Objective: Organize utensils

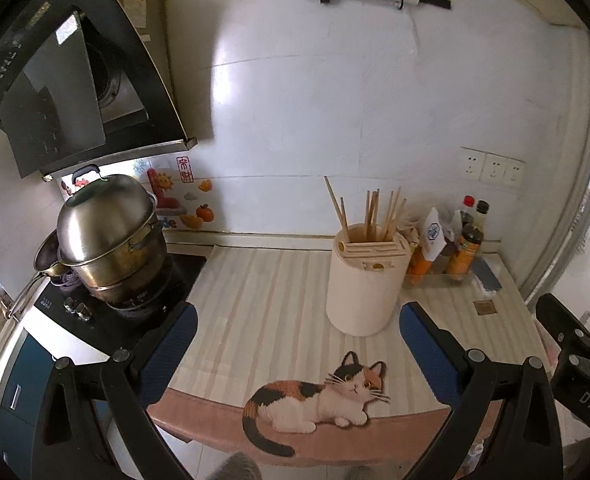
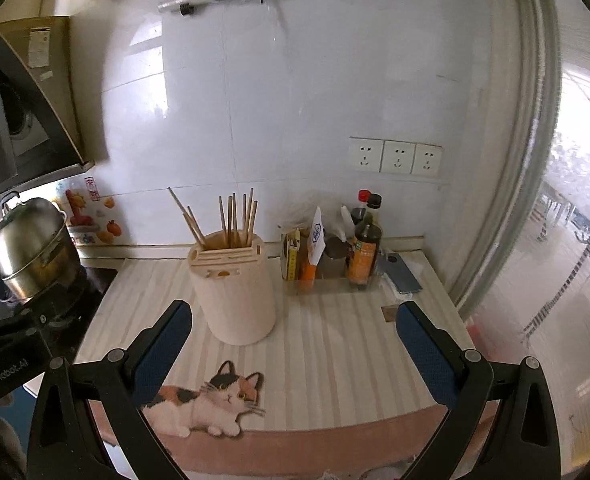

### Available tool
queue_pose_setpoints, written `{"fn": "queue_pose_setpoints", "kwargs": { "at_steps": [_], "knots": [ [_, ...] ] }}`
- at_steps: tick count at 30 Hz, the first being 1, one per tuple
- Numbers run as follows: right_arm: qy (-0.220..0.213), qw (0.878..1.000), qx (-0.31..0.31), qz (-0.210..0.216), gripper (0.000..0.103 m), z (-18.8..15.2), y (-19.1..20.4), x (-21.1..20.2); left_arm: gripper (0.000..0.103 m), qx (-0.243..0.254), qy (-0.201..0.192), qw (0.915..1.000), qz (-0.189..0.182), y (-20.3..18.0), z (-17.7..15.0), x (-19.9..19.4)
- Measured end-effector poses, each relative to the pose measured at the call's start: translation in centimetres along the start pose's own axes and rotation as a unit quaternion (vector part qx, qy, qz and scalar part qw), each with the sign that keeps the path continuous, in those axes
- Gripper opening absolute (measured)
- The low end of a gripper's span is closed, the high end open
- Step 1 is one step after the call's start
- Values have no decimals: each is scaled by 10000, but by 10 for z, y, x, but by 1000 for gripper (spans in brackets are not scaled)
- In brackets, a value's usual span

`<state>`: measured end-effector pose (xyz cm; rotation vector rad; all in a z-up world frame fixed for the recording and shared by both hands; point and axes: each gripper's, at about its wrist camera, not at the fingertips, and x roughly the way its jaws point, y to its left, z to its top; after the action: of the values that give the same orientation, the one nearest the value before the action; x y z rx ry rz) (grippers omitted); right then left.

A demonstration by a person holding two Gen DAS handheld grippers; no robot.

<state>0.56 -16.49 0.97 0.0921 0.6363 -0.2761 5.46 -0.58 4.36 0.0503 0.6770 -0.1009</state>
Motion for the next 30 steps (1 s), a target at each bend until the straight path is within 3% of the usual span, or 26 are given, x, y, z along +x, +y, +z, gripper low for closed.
{"fn": "queue_pose_setpoints", "kwargs": {
  "at_steps": [11,30],
  "knots": [
    [-241,9997,-16,53,103,-10,-10,-47,103,-135,-204,9996,118,-2,-11,-35],
    [-239,9995,-84,212,103,-12,-16,-45,103,-108,-227,9994,248,-11,-18,-41]
  ]
}}
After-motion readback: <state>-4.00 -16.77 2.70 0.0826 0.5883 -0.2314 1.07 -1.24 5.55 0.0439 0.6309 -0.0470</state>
